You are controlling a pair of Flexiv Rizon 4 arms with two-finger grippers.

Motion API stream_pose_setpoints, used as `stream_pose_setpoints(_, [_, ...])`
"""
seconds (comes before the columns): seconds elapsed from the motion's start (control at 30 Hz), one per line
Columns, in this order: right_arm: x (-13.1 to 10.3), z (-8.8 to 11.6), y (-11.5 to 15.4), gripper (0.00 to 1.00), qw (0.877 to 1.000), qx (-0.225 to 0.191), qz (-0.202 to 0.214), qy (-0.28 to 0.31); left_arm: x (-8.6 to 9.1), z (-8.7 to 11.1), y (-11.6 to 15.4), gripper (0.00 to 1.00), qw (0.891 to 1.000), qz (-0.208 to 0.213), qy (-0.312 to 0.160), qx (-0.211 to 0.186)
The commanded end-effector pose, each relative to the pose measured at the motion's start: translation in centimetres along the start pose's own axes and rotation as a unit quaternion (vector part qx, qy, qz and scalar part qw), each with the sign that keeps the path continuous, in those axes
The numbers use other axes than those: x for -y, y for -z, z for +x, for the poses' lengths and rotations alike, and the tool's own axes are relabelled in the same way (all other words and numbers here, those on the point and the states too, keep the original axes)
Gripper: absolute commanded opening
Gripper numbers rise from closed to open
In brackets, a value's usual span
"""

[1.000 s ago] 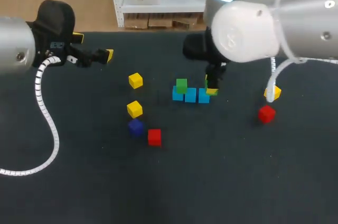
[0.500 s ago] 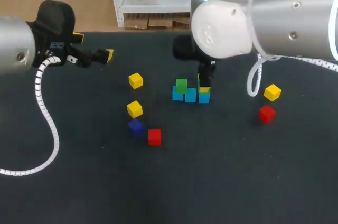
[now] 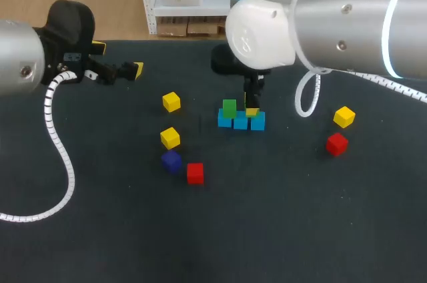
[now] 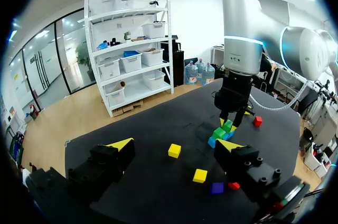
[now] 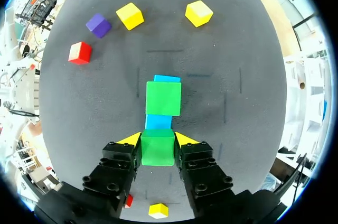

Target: Place the blue cubes, place green cubes on the blue cubes, place the yellow cubes on the green cubes, then place the red cubes on the yellow cubes, and place purple cube on the red cubes.

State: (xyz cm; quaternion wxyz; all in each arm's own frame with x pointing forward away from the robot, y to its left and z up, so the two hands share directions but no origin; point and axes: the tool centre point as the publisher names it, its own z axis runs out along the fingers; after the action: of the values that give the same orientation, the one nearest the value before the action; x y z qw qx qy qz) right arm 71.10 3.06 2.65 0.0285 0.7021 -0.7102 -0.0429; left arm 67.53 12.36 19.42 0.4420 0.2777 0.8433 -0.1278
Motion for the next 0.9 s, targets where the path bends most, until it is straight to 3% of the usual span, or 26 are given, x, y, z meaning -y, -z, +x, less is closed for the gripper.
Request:
stream_pose_setpoints(0.03, [0.52,-0.22,-0.18,0.00,1.000,-0.005,-0.007,-0.008,-0.37,0.14,0.14,1.00,1.000,0.009,-0.001,0.003])
stream_pose_setpoints(0.9, [0.53,0.01,-0.63,0.00,0.999,-0.001,0.001,-0.043,-0.37,0.14,0.14,1.00,1.000,0.009,-0.001,0.003])
